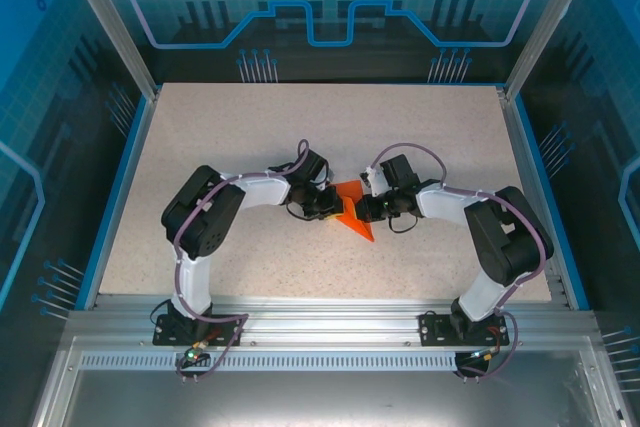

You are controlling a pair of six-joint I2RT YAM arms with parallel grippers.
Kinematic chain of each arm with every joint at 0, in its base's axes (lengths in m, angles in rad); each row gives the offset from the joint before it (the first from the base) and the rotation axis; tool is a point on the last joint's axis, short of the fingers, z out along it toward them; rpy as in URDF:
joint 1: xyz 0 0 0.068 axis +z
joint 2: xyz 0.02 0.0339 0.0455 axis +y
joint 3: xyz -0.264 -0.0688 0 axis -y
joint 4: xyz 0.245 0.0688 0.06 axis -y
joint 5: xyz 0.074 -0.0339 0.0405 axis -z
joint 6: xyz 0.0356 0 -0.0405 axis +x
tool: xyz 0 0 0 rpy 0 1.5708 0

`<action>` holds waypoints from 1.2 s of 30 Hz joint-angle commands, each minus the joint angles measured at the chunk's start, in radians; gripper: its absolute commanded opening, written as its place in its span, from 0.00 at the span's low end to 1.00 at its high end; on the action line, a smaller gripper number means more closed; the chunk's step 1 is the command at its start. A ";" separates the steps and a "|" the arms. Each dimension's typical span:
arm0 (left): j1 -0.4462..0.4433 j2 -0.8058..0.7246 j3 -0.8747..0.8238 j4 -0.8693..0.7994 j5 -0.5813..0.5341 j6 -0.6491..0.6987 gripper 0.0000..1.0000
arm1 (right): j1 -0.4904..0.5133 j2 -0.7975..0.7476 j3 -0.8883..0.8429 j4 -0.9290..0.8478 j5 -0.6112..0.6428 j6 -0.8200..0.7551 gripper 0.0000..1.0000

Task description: Fold a paper plane with a square sheet of paper (fold left side to right side)

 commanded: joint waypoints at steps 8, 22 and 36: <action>-0.009 0.044 0.020 -0.054 -0.052 0.007 0.14 | -0.040 -0.008 -0.012 0.011 -0.077 0.036 0.03; -0.008 0.050 0.032 -0.088 -0.077 0.016 0.12 | -0.098 0.027 -0.019 0.025 -0.179 0.063 0.03; -0.008 0.060 0.042 -0.100 -0.081 0.020 0.11 | -0.147 0.067 -0.030 0.011 -0.186 0.065 0.03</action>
